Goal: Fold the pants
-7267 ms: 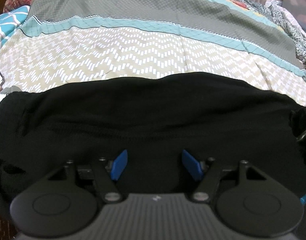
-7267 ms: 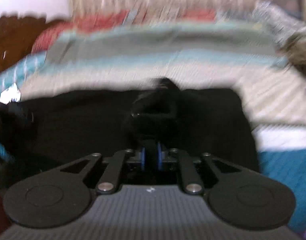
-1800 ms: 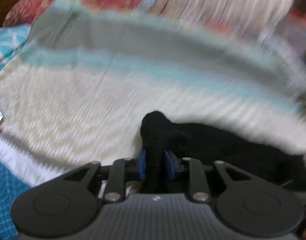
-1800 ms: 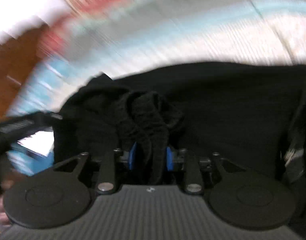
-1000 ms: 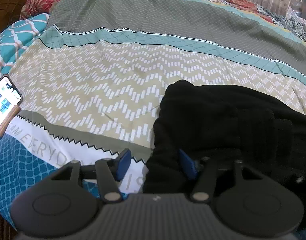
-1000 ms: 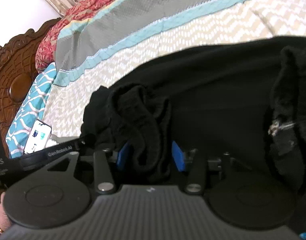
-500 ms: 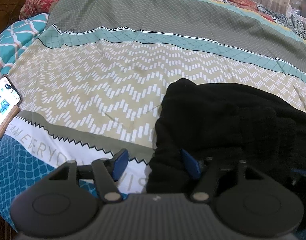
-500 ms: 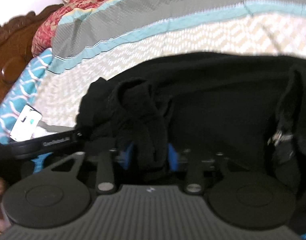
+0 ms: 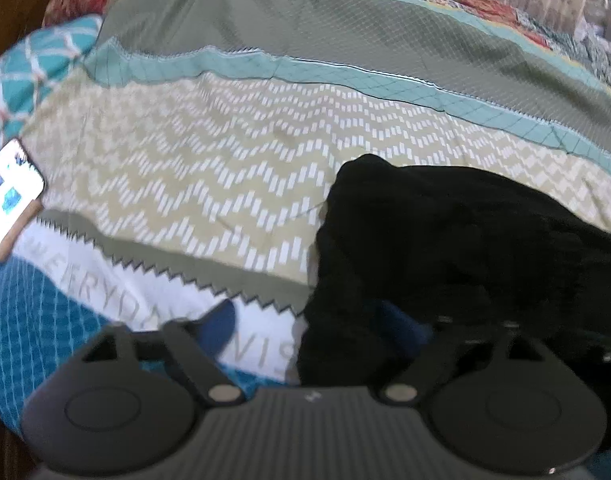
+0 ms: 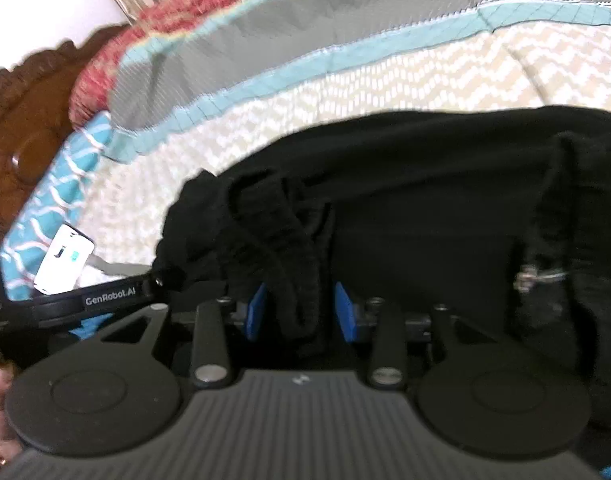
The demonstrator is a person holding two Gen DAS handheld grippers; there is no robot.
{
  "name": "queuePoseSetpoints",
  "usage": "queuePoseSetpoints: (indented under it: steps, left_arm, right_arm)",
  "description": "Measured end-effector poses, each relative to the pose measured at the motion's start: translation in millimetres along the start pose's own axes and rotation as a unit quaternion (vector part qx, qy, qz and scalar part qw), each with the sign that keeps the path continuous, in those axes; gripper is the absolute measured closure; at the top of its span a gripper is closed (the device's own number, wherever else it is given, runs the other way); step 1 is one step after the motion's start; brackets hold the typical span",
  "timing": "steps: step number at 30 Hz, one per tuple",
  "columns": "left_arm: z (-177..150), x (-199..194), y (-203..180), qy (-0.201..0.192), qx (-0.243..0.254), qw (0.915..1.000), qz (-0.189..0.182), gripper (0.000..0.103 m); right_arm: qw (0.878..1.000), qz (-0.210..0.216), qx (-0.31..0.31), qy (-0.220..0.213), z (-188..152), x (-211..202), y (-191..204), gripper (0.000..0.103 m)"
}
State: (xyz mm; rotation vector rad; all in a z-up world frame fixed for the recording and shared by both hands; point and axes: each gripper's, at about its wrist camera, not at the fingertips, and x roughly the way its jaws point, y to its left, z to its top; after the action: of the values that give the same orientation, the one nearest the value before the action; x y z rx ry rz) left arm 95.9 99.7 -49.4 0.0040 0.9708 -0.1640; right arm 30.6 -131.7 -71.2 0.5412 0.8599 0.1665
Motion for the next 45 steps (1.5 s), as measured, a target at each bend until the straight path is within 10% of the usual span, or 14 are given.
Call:
queuePoseSetpoints:
  steps: [9, 12, 16, 21, 30, 37, 45]
  left_arm:
    - [-20, -27, 23, 0.006, -0.029, 0.9972, -0.068, 0.017]
    - [-22, -25, 20, 0.021, -0.038, 0.9947, -0.094, 0.06]
    - [-23, -27, 1, 0.01, 0.006, 0.9981, -0.06, 0.075]
    - [-32, -18, -14, 0.004, 0.066, 0.9978, -0.002, 0.074]
    - [-28, -71, -12, -0.045, 0.097, 0.9941, 0.018, 0.051]
    - [-1, -108, -67, -0.083, 0.133, 0.9852, -0.071, 0.051]
    - [-2, -68, -214, -0.037, 0.245, 0.9544, -0.166, 0.052]
  right_arm:
    - [0.996, -0.02, 0.006, -0.085, -22, -85, -54, 0.06]
    - [0.995, -0.026, 0.024, -0.098, -25, -94, -65, 0.06]
    - [0.992, -0.041, 0.021, -0.12, -21, -97, -67, 0.06]
    - [0.992, -0.084, 0.061, -0.073, -27, -62, -93, 0.068]
    - [0.988, -0.05, 0.071, -0.127, -29, -102, -103, 0.066]
    - [0.965, -0.107, 0.085, -0.224, -29, -153, -150, 0.054]
    - [0.973, -0.082, 0.096, -0.195, 6, -123, -207, 0.052]
